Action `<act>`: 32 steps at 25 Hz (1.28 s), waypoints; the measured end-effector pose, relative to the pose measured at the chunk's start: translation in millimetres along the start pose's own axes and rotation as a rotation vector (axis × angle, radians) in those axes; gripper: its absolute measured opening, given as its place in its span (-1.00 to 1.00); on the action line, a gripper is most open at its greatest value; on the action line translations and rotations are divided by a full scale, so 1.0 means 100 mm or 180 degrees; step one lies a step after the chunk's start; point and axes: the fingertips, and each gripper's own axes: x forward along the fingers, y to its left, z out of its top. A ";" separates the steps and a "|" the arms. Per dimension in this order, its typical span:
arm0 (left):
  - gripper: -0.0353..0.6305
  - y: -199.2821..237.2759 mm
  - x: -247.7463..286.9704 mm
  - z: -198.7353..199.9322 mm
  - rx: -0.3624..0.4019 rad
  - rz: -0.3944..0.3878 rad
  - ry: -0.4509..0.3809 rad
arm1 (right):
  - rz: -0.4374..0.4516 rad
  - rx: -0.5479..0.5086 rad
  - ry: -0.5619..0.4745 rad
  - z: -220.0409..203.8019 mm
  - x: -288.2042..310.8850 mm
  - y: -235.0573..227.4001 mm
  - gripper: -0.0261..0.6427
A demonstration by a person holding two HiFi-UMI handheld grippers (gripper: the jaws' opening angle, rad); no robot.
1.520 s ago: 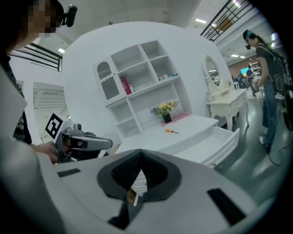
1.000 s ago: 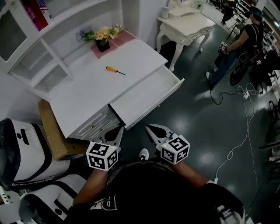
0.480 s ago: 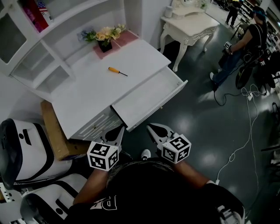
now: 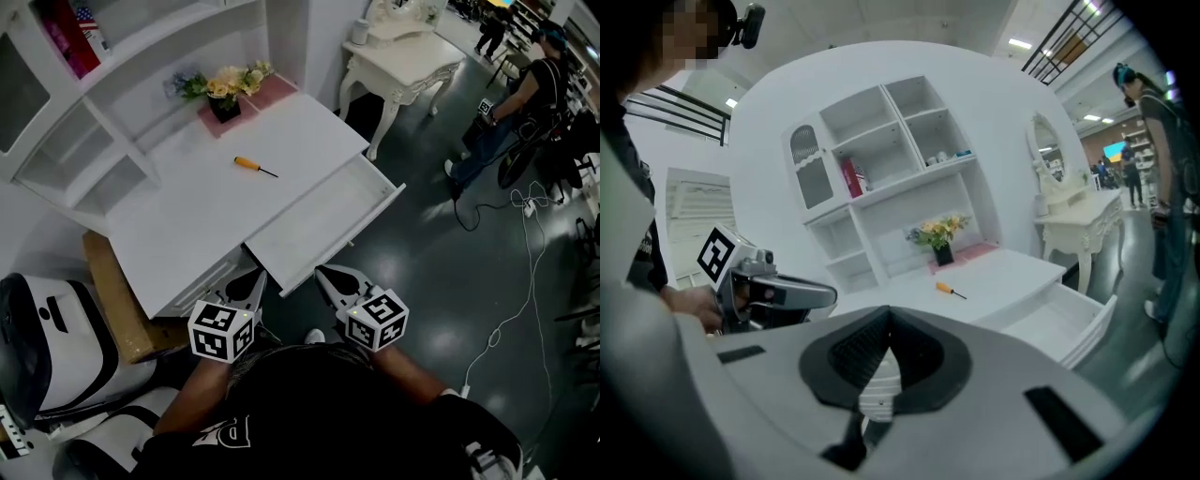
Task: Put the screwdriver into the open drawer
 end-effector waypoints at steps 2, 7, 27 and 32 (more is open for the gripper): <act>-0.85 0.14 0.05 0.10 0.0023 -0.0032 -0.0010 | -0.0058 -0.0023 -0.0005 0.08 0.14 -0.04 -0.89; -0.85 0.53 0.11 0.23 0.0094 -0.0058 0.0025 | -0.0140 -0.0026 0.0034 0.21 0.53 -0.07 -0.89; -0.85 1.72 0.18 0.31 -0.0074 -0.0118 0.0067 | -0.0462 -0.0464 0.0537 0.36 1.95 -0.28 -0.89; -0.85 1.94 0.15 0.32 -0.0031 -0.0154 0.0125 | -0.0560 -0.0532 0.0545 0.39 2.21 -0.29 -0.89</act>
